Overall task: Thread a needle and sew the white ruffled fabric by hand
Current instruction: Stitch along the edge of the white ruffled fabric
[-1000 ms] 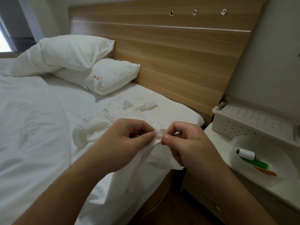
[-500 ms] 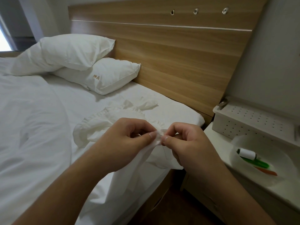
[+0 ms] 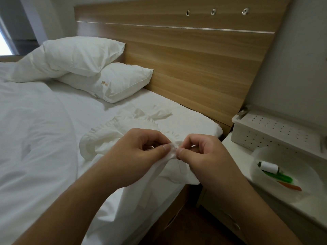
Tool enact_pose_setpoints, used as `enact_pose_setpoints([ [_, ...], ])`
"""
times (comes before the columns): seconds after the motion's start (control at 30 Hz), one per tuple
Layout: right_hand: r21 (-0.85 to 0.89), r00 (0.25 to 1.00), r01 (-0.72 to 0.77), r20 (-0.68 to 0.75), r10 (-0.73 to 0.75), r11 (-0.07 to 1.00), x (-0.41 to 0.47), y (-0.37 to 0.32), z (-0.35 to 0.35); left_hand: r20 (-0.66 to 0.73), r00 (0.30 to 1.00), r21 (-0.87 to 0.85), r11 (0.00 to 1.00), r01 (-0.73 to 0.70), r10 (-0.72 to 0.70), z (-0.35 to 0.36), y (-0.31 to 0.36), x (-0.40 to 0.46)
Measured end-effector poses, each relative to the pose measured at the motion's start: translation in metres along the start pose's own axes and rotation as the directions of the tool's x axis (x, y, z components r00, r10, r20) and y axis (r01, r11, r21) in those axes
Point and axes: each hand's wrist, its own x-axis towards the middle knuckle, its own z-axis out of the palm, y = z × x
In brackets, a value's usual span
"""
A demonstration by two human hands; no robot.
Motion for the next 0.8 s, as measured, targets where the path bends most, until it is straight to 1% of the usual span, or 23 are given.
enact_pose_setpoints([
  [0.13, 0.042, 1.0, 0.0, 0.008, -0.001, 0.999, -0.0005, -0.0013, -0.0002, 0.002, 1.0, -0.003, 1.0, -0.004, 0.004, -0.0003, -0.0015, 0.0002],
  [0.5, 0.002, 1.0, 0.013, -0.005, -0.013, 1.0, 0.0, 0.0006, 0.0013, 0.001, 1.0, -0.014, 1.0, -0.014, 0.014, 0.0005, -0.0033, 0.0008],
  [0.7, 0.032, 1.0, 0.003, 0.028, -0.004, 0.999, 0.0, 0.0023, 0.0007, 0.003, 0.999, 0.027, 0.999, -0.037, 0.036, -0.0002, -0.0057, 0.0011],
  [0.8, 0.052, 0.998, 0.007, 0.069, -0.01, 0.999, 0.0007, 0.0023, -0.0005, 0.009, 0.999, 0.041, 0.998, -0.039, 0.038, -0.0003, -0.0067, 0.001],
])
